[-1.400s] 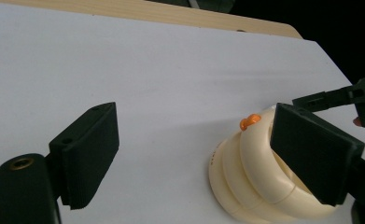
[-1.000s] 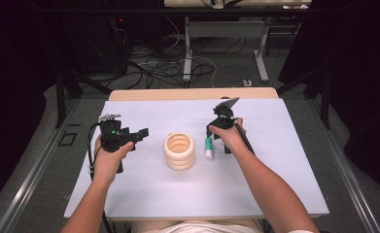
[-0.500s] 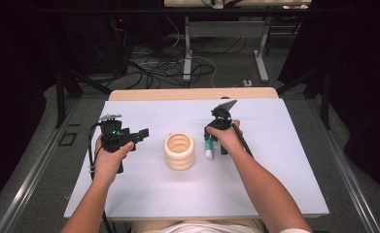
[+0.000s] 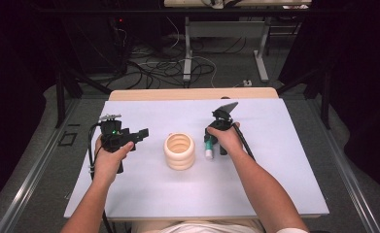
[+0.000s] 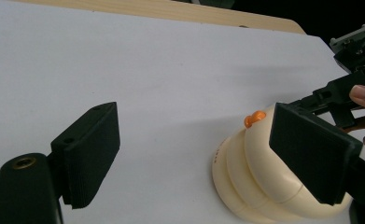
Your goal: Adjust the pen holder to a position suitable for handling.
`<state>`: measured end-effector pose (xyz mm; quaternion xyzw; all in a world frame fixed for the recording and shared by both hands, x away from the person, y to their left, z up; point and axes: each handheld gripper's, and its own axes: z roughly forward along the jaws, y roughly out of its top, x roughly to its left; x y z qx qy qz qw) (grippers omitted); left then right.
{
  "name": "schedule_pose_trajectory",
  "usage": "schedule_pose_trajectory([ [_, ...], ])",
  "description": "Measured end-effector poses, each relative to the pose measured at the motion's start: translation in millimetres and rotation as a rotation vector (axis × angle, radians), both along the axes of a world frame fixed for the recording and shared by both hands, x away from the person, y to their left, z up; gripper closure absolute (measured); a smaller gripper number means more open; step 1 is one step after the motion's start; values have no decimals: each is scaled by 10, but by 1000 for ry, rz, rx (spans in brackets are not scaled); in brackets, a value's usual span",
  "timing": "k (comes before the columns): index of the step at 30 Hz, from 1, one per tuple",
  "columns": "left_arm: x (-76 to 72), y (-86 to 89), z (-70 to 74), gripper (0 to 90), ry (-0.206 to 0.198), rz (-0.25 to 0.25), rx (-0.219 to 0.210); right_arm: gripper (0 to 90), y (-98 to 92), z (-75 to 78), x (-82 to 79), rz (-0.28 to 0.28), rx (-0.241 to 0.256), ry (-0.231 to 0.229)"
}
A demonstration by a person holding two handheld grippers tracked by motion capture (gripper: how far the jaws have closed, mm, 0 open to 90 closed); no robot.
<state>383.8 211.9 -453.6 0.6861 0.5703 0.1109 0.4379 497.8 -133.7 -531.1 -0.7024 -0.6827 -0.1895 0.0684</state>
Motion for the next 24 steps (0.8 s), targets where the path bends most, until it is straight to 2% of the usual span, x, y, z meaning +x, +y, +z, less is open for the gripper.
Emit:
schedule_pose_trajectory([
  [3, 2, -12, -7, 166, -1, 6, -2, 624, 9, 8, 2, -16, 9, 21],
  [4, 2, -13, -9, 166, -3, 5, -1, 629, 27, 16, 5, -38, 25, 30],
  [7, 2, -13, -8, 166, -2, 5, -1, 641, 28, -2, 5, -25, 21, 18],
  [11, 3, -13, -14, 166, 0, 8, -2, 645, 40, 5, 6, -32, 15, 33],
  [24, 5, -5, -21, 167, 1, 13, -8, 655, 40, -4, 5, -34, 38, 29],
])
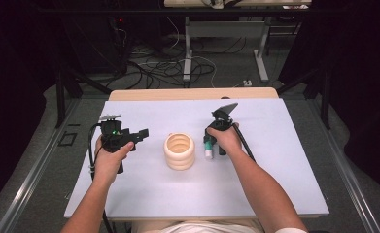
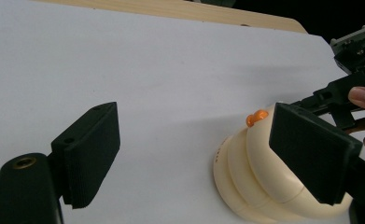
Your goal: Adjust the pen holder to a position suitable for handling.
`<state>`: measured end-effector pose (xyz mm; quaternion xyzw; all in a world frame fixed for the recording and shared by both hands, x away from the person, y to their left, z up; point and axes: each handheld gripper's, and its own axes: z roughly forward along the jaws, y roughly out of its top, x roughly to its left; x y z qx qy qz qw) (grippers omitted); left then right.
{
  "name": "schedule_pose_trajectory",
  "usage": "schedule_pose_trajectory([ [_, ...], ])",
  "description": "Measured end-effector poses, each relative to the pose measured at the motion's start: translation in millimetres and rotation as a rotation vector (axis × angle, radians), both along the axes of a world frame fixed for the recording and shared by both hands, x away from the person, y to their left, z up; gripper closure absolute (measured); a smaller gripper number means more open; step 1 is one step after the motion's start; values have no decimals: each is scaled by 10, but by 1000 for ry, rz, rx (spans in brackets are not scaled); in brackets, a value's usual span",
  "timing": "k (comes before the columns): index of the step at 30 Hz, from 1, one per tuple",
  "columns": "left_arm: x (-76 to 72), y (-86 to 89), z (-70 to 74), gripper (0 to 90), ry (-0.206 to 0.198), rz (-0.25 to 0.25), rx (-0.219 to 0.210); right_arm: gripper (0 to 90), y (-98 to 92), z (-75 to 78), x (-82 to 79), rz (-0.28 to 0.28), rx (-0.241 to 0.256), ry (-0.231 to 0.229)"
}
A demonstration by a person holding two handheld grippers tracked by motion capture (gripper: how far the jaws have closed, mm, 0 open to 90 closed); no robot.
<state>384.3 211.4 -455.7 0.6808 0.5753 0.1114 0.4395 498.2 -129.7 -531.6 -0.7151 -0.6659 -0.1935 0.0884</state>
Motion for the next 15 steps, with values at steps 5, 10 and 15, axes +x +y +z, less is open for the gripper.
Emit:
schedule_pose_trajectory([
  [5, -1, -1, -3, 168, -1, -2, 4, 656, -4, 16, -9, 13, 0, 3],
  [10, -5, 5, 10, 168, 3, -6, 0, 658, -12, 33, -10, 26, 1, -9],
  [15, -5, 6, 14, 172, 3, -11, 4, 659, -25, 75, -21, 52, -7, -2],
])
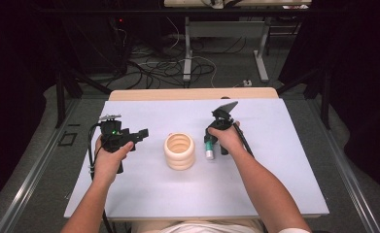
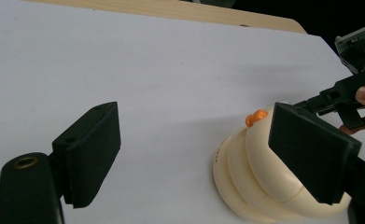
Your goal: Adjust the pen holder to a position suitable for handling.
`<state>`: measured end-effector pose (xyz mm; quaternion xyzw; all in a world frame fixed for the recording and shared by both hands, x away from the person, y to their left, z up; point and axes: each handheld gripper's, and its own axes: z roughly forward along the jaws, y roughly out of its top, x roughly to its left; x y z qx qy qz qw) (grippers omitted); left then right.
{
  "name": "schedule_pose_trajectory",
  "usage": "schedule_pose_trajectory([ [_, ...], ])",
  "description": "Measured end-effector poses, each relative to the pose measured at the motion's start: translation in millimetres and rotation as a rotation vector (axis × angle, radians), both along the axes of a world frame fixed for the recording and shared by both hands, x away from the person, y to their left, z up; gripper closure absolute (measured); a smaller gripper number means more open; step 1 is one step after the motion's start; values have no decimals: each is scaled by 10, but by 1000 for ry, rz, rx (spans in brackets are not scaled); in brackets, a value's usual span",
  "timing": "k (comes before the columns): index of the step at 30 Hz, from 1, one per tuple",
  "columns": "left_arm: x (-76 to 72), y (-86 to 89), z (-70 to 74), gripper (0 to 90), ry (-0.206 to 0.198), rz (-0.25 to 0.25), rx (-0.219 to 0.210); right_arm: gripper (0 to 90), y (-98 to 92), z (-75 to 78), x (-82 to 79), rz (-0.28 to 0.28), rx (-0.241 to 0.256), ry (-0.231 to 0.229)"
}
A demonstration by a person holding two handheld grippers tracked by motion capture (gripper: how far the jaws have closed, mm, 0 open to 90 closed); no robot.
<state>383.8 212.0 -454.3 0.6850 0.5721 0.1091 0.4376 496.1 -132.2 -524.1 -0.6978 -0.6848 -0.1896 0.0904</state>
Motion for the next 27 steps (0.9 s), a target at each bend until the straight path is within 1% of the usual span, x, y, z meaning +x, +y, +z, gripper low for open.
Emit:
schedule_pose_trajectory([
  [1, 0, -4, -2, 172, -5, 2, 4, 659, 0, 5, -2, 3, 0, 1],
  [2, -2, -2, 3, 173, 0, -5, 5, 659, -6, 10, -4, 15, -1, -1],
  [3, -2, -5, 6, 173, 1, -6, 3, 659, -1, 20, -8, 14, -3, 1],
  [4, -4, -6, 6, 174, -2, -7, 3, 660, -4, 28, -11, 29, -3, -5],
  [5, -5, -8, 8, 174, -2, -7, 2, 660, 2, 46, -14, 26, -1, 2],
  [7, -7, -9, 12, 174, -4, -8, 2, 660, -5, 67, -25, 48, -9, 0],
  [8, -8, -11, 13, 174, -5, -7, 0, 660, 2, 80, -30, 46, -8, 3],
  [9, -8, -19, 10, 174, -13, 0, -1, 660, -3, 89, -35, 60, -5, -5],
  [12, -15, -19, 25, 174, -9, -12, 2, 660, 2, 128, -47, 74, -7, -4],
  [14, -20, -29, 29, 174, -19, -15, 4, 660, -1, 149, -52, 93, -7, -14],
  [15, -24, -33, 39, 174, -15, -19, 6, 660, 5, 170, -55, 95, -6, -12],
  [16, -26, -45, 38, 174, -24, -15, 4, 660, 16, 188, -60, 95, -6, -13],
  [17, -32, -46, 50, 174, -21, -23, 9, 660, 12, 204, -65, 118, -14, -16],
  [18, -35, -60, 49, 174, -35, -20, 10, 660, 19, 229, -71, 127, -20, -15],
  [20, -44, -71, 61, 174, -43, -27, 21, 660, 29, 272, -89, 144, -21, -21],
  [21, -50, -78, 68, 174, -46, -34, 24, 660, 49, 297, -94, 135, -15, -24],
  [22, -55, -85, 77, 174, -48, -41, 32, 660, 45, 314, -106, 158, -23, -32],
  [23, -59, -98, 76, 174, -66, -36, 43, 660, 60, 343, -116, 156, -29, -27],
  [26, -81, -132, 96, 174, -87, -44, 53, 660, 90, 419, -137, 180, -28, -41],
  [27, -89, -143, 102, 174, -96, -45, 59, 660, 101, 455, -149, 181, -37, -37],
])
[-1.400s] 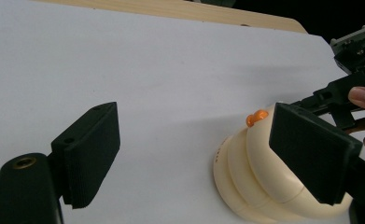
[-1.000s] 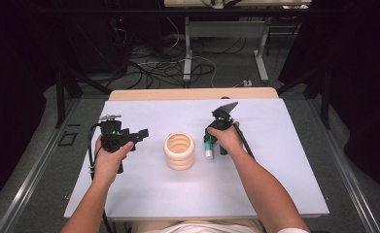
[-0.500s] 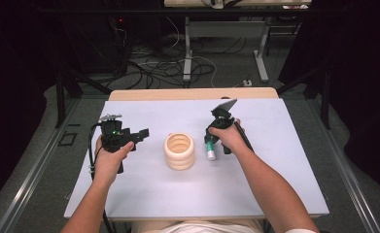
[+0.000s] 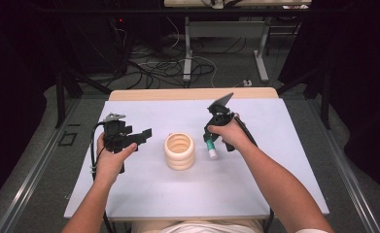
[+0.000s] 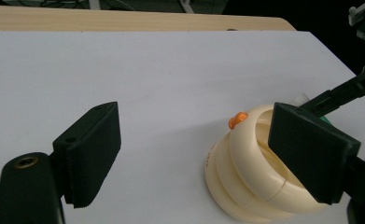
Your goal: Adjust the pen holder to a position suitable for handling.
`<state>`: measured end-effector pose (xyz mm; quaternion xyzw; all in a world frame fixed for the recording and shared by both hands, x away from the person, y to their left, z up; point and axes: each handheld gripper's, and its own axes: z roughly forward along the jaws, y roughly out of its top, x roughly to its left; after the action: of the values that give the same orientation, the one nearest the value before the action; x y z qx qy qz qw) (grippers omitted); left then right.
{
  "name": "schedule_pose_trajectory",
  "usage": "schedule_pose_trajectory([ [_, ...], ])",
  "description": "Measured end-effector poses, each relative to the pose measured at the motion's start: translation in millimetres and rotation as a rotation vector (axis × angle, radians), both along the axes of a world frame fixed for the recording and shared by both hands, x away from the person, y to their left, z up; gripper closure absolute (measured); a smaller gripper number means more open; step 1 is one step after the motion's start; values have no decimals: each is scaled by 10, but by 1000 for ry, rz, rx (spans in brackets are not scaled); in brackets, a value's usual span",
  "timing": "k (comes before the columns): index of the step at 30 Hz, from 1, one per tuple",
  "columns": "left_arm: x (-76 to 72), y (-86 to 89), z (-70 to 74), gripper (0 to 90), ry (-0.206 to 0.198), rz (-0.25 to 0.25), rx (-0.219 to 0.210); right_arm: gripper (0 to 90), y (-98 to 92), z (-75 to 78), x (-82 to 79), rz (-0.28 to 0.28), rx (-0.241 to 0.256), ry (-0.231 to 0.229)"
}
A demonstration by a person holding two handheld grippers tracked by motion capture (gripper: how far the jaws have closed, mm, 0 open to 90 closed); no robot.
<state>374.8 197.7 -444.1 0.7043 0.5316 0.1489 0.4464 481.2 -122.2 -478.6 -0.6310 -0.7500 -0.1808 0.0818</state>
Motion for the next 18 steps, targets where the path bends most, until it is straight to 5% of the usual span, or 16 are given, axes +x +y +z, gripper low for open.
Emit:
schedule_pose_trajectory([
  [10, -69, -120, 50, 179, -102, -66, 125, 660, 53, 292, -71, 122, -62, -9],
  [12, -82, -154, 58, 179, -122, -80, 151, 660, 82, 309, -96, 111, -31, -47],
  [15, -100, -209, 67, 179, -142, -111, 175, 660, 103, 405, -126, 164, -74, -15],
  [18, -127, -274, 80, 179, -166, -145, 191, 660, 134, 467, -172, 183, -70, -35],
])
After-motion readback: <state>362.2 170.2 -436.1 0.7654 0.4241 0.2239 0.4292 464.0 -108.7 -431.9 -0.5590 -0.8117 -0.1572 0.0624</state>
